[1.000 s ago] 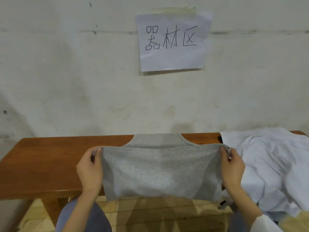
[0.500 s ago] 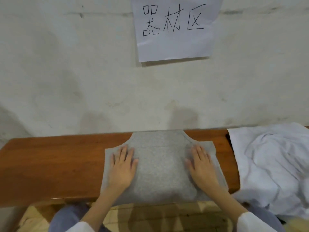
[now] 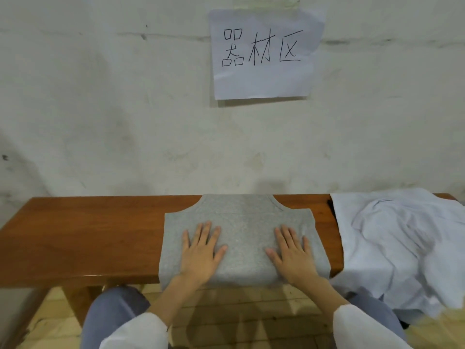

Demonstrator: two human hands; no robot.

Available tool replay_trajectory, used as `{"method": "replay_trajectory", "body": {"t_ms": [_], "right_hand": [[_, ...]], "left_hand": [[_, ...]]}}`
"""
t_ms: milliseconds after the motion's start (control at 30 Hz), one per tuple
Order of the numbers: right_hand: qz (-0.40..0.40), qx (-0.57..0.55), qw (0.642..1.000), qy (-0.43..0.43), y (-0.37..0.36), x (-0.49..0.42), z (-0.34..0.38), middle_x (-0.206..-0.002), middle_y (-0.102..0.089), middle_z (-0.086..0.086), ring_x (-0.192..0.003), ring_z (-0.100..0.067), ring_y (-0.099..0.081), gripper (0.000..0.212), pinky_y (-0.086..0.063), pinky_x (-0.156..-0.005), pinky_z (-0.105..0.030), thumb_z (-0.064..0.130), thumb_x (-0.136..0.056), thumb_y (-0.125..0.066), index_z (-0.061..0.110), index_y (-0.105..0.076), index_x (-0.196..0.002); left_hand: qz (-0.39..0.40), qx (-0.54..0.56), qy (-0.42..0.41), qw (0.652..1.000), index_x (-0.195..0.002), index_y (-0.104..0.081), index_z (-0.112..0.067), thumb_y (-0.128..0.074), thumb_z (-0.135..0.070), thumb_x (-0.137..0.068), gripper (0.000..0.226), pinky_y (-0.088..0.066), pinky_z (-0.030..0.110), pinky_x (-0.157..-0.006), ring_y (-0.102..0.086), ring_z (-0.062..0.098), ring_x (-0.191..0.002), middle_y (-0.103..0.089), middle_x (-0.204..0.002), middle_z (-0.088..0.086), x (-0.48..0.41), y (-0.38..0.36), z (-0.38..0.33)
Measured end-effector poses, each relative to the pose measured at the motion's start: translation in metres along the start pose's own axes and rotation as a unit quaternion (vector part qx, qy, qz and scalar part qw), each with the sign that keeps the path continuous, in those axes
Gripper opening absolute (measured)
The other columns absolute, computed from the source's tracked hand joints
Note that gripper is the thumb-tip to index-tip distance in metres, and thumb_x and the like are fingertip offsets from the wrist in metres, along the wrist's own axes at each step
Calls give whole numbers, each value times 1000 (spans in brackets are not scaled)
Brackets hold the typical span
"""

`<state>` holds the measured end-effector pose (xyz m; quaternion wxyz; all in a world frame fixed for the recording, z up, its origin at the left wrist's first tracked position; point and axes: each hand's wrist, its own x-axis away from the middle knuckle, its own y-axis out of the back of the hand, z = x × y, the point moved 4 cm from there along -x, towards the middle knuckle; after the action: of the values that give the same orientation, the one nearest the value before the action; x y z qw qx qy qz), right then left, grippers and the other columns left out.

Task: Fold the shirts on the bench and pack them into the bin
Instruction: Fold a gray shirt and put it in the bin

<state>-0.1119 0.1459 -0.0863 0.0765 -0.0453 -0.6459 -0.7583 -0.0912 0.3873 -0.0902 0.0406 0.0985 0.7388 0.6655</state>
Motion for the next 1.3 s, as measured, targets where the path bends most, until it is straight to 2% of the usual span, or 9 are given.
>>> {"method": "replay_trajectory", "body": {"t_ms": [133, 267, 400, 567, 633, 700, 833, 1033, 1300], "right_hand": [[-150, -93, 984, 35, 13, 27, 17, -145, -42, 0, -135, -17, -36, 48, -26, -112, -33, 42, -98, -36, 20, -40, -140], [-158, -155, 970, 103, -23, 77, 40, -105, -59, 11, -95, -3, -53, 29, -38, -84, -16, 39, -96, -35, 27, -58, -109], [-22, -329, 942, -61, -57, 85, 16, -102, -56, 12, -94, -4, -54, 12, -45, -86, -21, 32, -98, -48, 28, -52, -108], [21, -771, 561, -299, -58, 83, -21, -110, -56, -10, -94, -24, -56, 30, -46, -79, -38, 12, -92, -57, 13, -45, -119], [4, -859, 415, -301, -49, 85, -29, -111, -55, -13, -99, -29, -55, 32, -43, -90, -45, 6, -88, -55, 12, -47, -119], [-14, -877, 362, -317, -46, 88, -34, -108, -55, -13, -95, -28, -55, 35, -43, -92, -44, 7, -86, -58, 12, -49, -119], [-54, -867, 349, -350, -44, 94, -37, -92, -53, -9, -77, -19, -51, 31, -46, -77, -36, 15, -88, -61, 10, -49, -117], [-108, -835, 395, -366, -37, 97, -45, -95, -57, -10, -85, -25, -55, 30, -40, -101, -44, 21, -94, -56, 10, -47, -121], [-127, -835, 447, -295, 3, 101, -41, -93, -62, -10, -83, -23, -60, 11, -48, -71, -33, 18, -96, -52, 10, -54, -103]], "left_hand": [[-175, 33, -66, 982, -106, -68, -21, -31, -38, -88, 45, -48, 35, -90, -64, 18, -98, -67, -106, -1, 39, 15, -26], [-148, 105, -133, 974, -79, -67, -24, -42, -27, -76, 25, -44, 24, -71, -62, 12, -69, -65, -73, -7, 89, -24, -54], [-2, 291, 91, 953, -78, -50, -25, -49, -14, -91, 17, -44, 23, -62, -57, 12, -71, -63, -80, -2, 92, -62, -26], [42, 802, 377, 462, -99, -53, -15, -30, 24, -79, 49, -39, 40, -89, -51, 25, -101, -56, -100, 7, 90, -70, 26], [25, 851, 353, 389, -99, -54, -17, -37, 23, -60, 59, -39, 38, -85, -52, 23, -93, -57, -97, 3, 93, -64, 42], [34, 863, 345, 368, -85, -53, -13, -62, 13, -38, 55, -43, 33, -65, -46, 22, -73, -55, -78, 5, 101, -59, 46], [20, 870, 385, 308, -72, -48, -14, -57, -5, -78, 14, -34, 31, -63, -41, 18, -63, -45, -65, 5, 113, -55, 42], [-2, 858, 399, 324, -90, -53, -15, -50, -16, -92, 3, -39, 33, -69, -49, 24, -77, -52, -87, 8, 114, -40, 36], [-28, 864, 332, 378, -80, -51, -12, -48, -19, -94, 16, -43, 30, -62, -54, 20, -64, -54, -48, 2, 112, 5, 36]]}}
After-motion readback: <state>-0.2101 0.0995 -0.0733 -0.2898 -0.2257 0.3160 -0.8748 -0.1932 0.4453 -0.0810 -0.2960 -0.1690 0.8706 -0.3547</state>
